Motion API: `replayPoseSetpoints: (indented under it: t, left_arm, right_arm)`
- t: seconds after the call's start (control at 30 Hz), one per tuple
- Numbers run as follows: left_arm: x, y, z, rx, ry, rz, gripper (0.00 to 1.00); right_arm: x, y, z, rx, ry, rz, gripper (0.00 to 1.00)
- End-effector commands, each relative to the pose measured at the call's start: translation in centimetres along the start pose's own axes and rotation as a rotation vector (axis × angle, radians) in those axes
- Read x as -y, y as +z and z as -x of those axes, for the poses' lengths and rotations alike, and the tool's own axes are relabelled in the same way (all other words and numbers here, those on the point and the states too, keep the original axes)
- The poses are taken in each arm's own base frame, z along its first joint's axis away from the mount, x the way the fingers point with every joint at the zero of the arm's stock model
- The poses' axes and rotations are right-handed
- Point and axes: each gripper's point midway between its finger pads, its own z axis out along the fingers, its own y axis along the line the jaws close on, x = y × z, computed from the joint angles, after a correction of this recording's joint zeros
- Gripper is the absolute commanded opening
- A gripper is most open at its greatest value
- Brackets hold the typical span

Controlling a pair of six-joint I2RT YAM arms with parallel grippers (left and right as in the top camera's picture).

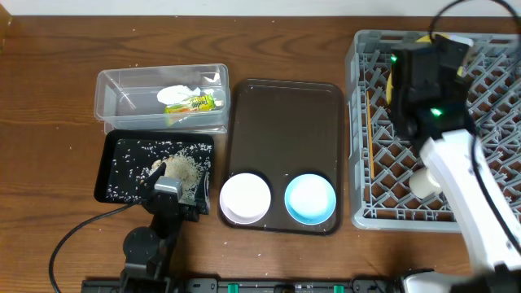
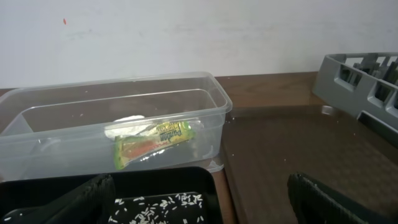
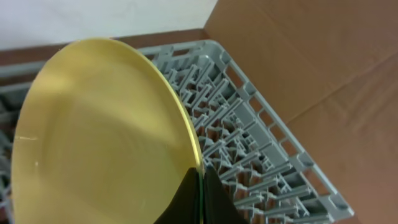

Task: Sort waste into correct bins and load items into the dishwasher rack
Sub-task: 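Lift yellow plate and stand it upright in dish rack, then grasp light-blue bowl rim with right gripper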

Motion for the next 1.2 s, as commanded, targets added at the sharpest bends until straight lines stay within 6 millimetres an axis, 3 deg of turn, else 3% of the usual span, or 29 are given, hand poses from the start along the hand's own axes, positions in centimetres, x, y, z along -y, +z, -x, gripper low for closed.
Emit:
replayPoseSetpoints:
  t: [0.0, 0.1, 0.13, 0.17, 0.27, 0.37, 0.43, 0.53, 0.67, 0.9, 1.17]
  left_arm:
    - [0.0, 0.2, -1.5, -0.035, 0.01, -0.006, 0.91]
    - [0.0, 0.2, -1.5, -0.035, 0.01, -0.006, 0.91]
    - [0.0, 0.2, -1.5, -0.035, 0.01, -0.006, 0.91]
    - [0.0, 0.2, -1.5, -0.035, 0.01, -0.006, 0.91]
    - [0.0, 0.2, -1.5, -0.035, 0.01, -0.006, 0.91]
    - [0.0, 0.2, -1.5, -0.035, 0.01, -0.006, 0.91]
    - [0.0, 0.2, -1.5, -0.035, 0.01, -0.006, 0.91]
    - [0.0, 0.2, -1.5, -0.035, 0.01, -0.006, 0.91]
    - [0.0, 0.2, -1.5, -0.035, 0.01, -0.006, 0.91]
    - [0.0, 0.2, -1.5, -0.035, 0.01, -0.006, 0.91]
    - [0.0, 0.2, -1.5, -0.035, 0.01, -0.006, 0.91]
  right_arm:
    - [-0.4, 1.1, 0.1, 0.01, -0.11, -0.075, 0.01]
    - [-1.9, 1.1, -0.3, 0.011, -0.159, -0.058, 0.06]
    - [-2.5, 0.7, -0.4, 0.014, -0.165, -0.04, 0.25]
    - [-3.1, 0.4, -0.4, 0.017, -0.17, -0.01, 0.37]
    - [-6.1, -1.9, -0.7, 0.019, -0.232, 0.177, 0.47]
    - [-9.3, -5.4, -2.0, -0.01, -0.275, 0.418, 0.52]
    - [-11.2, -8.0, -3.8, -0.064, -0.302, 0.588, 0.54]
    - [-13.8, -12.2, -8.0, -0.234, -0.336, 0.854, 0.55]
    - [-14.9, -16.0, -13.5, -0.476, -0.429, 1.047, 0.54]
    - [-14.6, -18.7, -21.5, -0.751, -0.702, 1.111, 0.47]
    - [-15.8, -14.8, -26.9, -0.753, -0.787, 0.903, 0.45]
